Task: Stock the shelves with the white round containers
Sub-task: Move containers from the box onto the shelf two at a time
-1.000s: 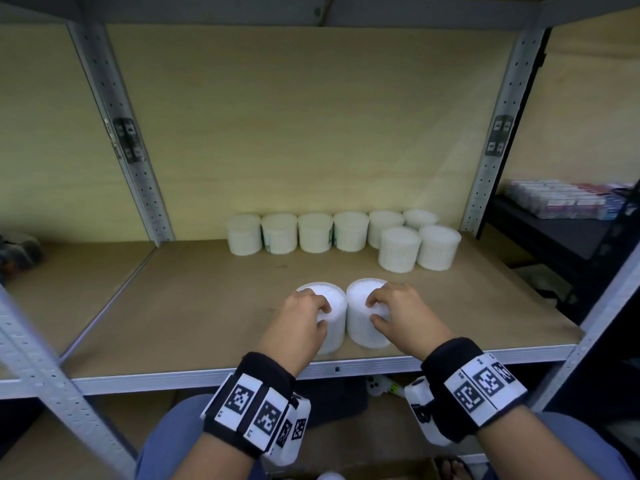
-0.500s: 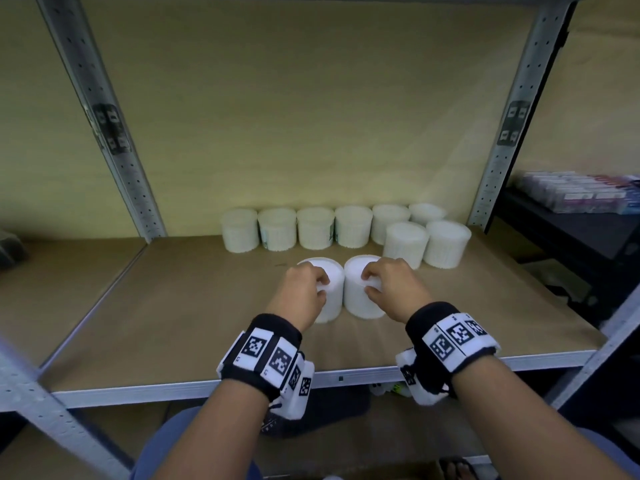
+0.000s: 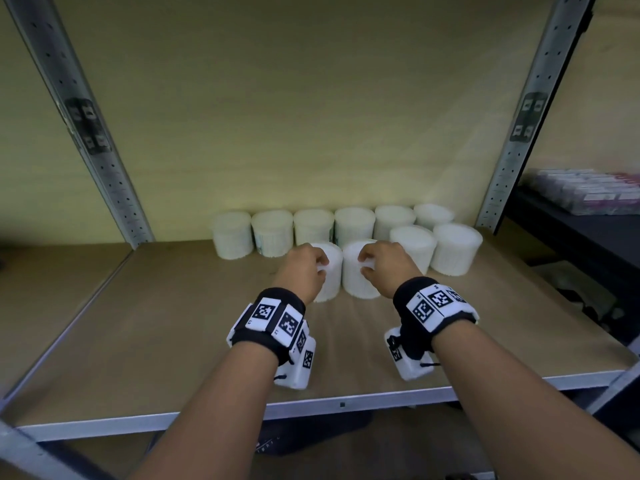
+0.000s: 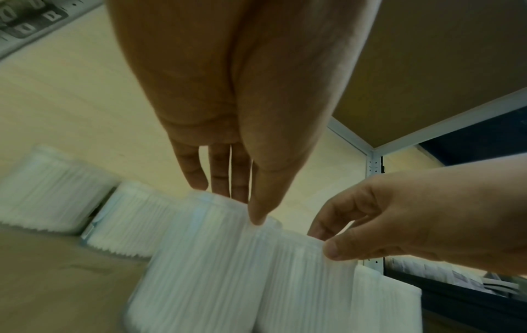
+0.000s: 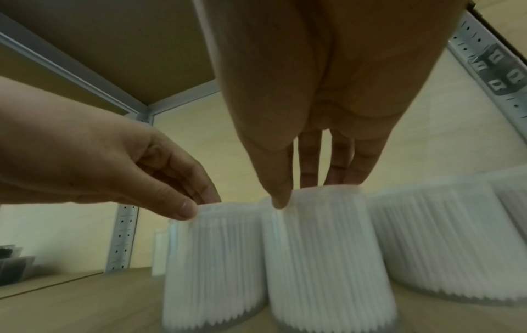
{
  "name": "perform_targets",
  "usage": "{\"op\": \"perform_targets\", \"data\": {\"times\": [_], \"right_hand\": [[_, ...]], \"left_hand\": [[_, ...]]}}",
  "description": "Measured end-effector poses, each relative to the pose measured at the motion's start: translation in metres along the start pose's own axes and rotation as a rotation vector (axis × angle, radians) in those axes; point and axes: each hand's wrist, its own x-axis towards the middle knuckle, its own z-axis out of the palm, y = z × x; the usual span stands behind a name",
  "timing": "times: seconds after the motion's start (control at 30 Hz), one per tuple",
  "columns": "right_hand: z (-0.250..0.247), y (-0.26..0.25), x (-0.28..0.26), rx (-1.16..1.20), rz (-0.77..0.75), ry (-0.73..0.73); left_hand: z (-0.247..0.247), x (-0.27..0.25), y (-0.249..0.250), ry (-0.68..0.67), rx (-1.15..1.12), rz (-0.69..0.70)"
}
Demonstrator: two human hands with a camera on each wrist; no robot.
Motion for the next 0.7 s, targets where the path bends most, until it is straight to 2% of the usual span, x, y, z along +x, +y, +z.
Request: {"op": "perform_targets", "data": {"times": [0.4,0.57,0.7], "right_hand": [[0.007,0.008,0.036,0.010,0.025,0.015],[0.011,0.007,0.037,0.001,0.010,0.043],[0.008,0.005,0.028,0.011,0.023,0.009]], "left_hand": [[0.013,0.038,-0.006,0.025,-0.007,-0.009],[0.018,0.044,-0.006,0.041,-0.020,-0.027],[0.016,0.040,-0.002,-0.007,-0.023,-0.065]]}}
